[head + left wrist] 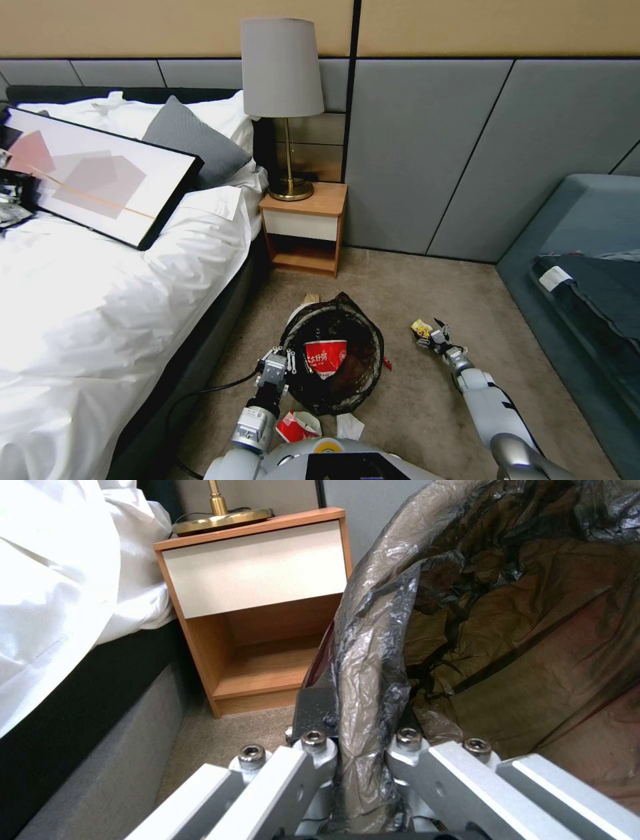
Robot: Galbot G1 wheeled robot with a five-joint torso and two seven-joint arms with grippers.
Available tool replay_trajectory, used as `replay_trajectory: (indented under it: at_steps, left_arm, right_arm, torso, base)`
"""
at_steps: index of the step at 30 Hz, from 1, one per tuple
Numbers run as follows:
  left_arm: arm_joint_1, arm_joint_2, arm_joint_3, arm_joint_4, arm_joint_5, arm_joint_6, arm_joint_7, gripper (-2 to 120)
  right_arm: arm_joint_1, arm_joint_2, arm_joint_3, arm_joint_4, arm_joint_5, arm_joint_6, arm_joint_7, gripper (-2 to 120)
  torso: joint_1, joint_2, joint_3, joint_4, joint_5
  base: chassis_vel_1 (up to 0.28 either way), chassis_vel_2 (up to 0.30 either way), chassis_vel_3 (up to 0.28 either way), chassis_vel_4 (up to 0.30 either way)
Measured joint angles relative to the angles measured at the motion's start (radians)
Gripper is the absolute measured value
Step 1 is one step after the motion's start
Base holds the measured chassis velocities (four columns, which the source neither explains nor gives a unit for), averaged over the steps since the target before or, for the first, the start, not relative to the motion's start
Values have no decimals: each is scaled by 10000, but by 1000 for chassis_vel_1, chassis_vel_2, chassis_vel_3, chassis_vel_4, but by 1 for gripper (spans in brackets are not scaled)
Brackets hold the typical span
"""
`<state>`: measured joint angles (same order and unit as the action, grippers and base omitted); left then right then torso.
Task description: Pick up the trash bin, then pick up the garbage from the floor and place it into the trash bin.
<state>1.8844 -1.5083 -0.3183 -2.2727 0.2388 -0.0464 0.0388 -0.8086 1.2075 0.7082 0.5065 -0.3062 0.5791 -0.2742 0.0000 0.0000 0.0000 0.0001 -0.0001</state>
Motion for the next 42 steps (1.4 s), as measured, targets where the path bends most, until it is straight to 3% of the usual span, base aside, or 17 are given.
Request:
replay_trajectory:
  at_steps: [11,18,25,33,36,38,39,42]
  left_arm:
    - [41,1,-70,-48,0,-29,-4,1]
    - [46,1,-91,-52,-7,-56,-14,1]
    - [53,14,-110,-53,-14,-85,-21,1]
    - [93,20,-112,-90,-19,-111,-23,1]
    - [137,20,-119,-156,-15,-136,-23,1]
    - [142,20,-120,-161,-15,-139,-23,1]
    - [147,16,-122,-167,-12,-146,-23,1]
    - [148,13,-114,-168,-10,-151,-23,1]
  right_arm:
    - [241,279,-41,-545,558,-983,263,100]
    - [213,269,-95,-675,1337,-2155,744,100]
    - [236,182,-132,-777,2073,-2455,787,96]
    - [389,-6,-123,-895,2447,-2533,677,78]
    - [497,-90,-116,-949,2494,-2545,645,61]
    - [506,-100,-115,-950,2504,-2545,637,59]
    - [524,-115,-113,-950,2529,-2542,611,51]
    - [517,-113,-102,-945,2560,-2512,542,41]
  torso:
    - [1,0,0,0,1]
    - [0,1,-1,4,1]
    - [0,0,-1,2,1]
    - [0,0,0,-4,0]
    - [0,0,0,-6,0]
    - [0,0,0,-6,-1]
    - [1,0,0,-3,0]
    - [0,0,0,-1,0]
  base:
    - [0,0,0,0]
    - [0,0,0,0]
    - [0,0,0,0]
    - [0,0,0,0]
    - [0,0,0,0]
    - [0,0,0,0]
    - [0,0,0,0]
    - [0,0,0,0]
